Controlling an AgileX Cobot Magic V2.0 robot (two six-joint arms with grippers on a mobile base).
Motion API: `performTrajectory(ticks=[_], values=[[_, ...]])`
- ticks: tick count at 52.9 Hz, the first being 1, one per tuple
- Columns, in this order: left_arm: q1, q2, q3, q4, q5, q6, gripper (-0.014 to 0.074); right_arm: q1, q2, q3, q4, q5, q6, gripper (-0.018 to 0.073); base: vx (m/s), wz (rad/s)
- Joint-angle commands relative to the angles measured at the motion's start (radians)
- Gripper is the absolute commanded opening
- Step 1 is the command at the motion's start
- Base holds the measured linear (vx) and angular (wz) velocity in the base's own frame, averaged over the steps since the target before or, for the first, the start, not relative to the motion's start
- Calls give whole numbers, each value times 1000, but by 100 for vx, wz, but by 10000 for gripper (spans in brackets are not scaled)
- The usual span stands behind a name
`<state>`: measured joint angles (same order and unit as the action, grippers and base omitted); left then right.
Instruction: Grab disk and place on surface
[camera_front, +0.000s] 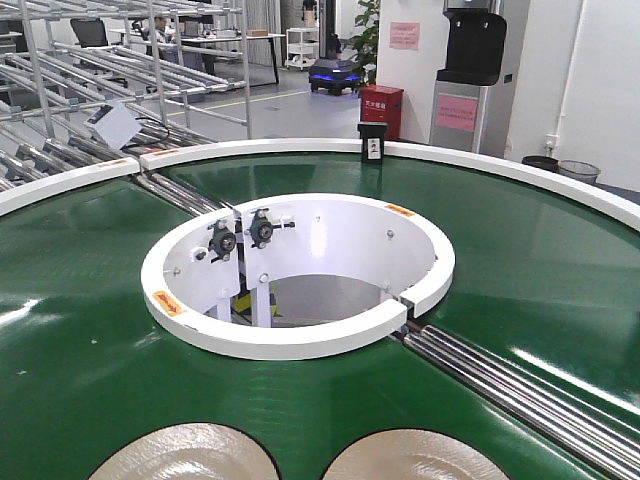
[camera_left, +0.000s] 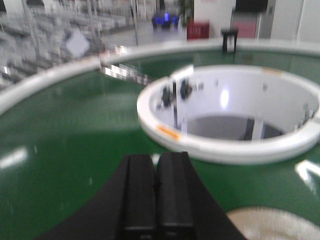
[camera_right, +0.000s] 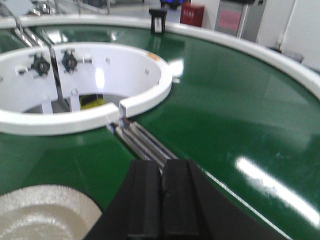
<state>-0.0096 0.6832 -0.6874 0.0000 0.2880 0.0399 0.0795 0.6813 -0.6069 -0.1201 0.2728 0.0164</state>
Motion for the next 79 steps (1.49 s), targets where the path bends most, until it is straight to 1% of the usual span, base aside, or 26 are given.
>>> performTrajectory(ticks=[1, 6, 9, 12, 15, 18, 22, 26, 31, 38, 45, 49, 51, 53, 55, 58, 59, 62, 63, 64, 65, 67, 70, 75, 79], values=[[2, 63, -28, -5, -29, 3, 76, 0, 31, -33, 3, -46, 1, 79, 0, 0], [2, 132, -28, -5, 13, 3, 165, 0, 55, -33, 30, 7, 1, 165, 0, 0], [2, 186, -28, -5, 41, 3, 234, 0, 63, -33, 61, 22, 1, 217, 0, 0], [2, 232, -28, -5, 57, 3, 318, 0, 66, -33, 107, 33, 1, 291, 0, 0], [2, 284, -28, -5, 60, 3, 398, 0, 66, -33, 147, 36, 1, 365, 0, 0], [2, 328, -28, -5, 53, 3, 458, 0, 66, -33, 179, 35, 1, 426, 0, 0], [2, 387, -28, -5, 43, 3, 514, 0, 66, -33, 208, 36, 1, 496, 0, 0], [2, 446, -28, -5, 29, 3, 535, 0, 66, -33, 228, 36, 1, 542, 0, 0], [2, 512, -29, -18, 34, -3, 531, 0, 66, -33, 232, 36, 1, 566, 0, 0], [2, 607, -100, -131, 129, 15, 498, 0, 66, -33, 231, 36, 0, 567, 0, 0], [2, 706, -208, -193, 194, 73, 453, 0, 66, -33, 231, 36, -3, 566, 0, 0], [15, 765, -265, -239, 220, 100, 442, 0, 66, -33, 231, 43, -2, 566, 0, 0], [23, 787, -290, -269, 236, 130, 442, 0, 66, -33, 230, 48, -2, 566, 0, 0], [38, 818, -320, -317, 261, 176, 442, 0, 66, -33, 224, 58, -2, 566, 0, 0], [52, 842, -333, -349, 284, 220, 442, 0, 66, -33, 217, 67, -3, 566, 0, 0], [76, 876, -352, -432, 325, 304, 442, 0, 66, -33, 205, 74, -6, 566, 0, 0], [86, 882, -354, -453, 331, 338, 442, 0, 66, -33, 199, 79, -6, 566, 0, 0], [111, 915, -356, -567, 356, 448, 442, 0, 66, -33, 196, 90, -6, 566, 0, 0], [115, 921, -356, -594, 361, 476, 442, 0, 66, -33, 196, 93, -6, 566, 0, 0], [121, 932, -356, -647, 376, 533, 442, 0, 66, -33, 196, 95, -6, 566, 0, 0], [123, 938, -356, -659, 381, 547, 442, 0, 66, -33, 196, 97, -6, 566, 0, 0], [127, 957, -356, -743, 416, 639, 442, 0, 66, -33, 197, 100, -6, 566, 0, 0], [127, 984, -356, -815, 458, 728, 442, 0, 66, -33, 197, 99, -6, 566, 0, 0], [126, 1026, -356, -875, 503, 801, 442, 0, 66, -33, 197, 99, -6, 566, 0, 0], [126, 1055, -356, -897, 525, 812, 442, 0, 66, -33, 197, 99, -6, 566, 0, 0]])
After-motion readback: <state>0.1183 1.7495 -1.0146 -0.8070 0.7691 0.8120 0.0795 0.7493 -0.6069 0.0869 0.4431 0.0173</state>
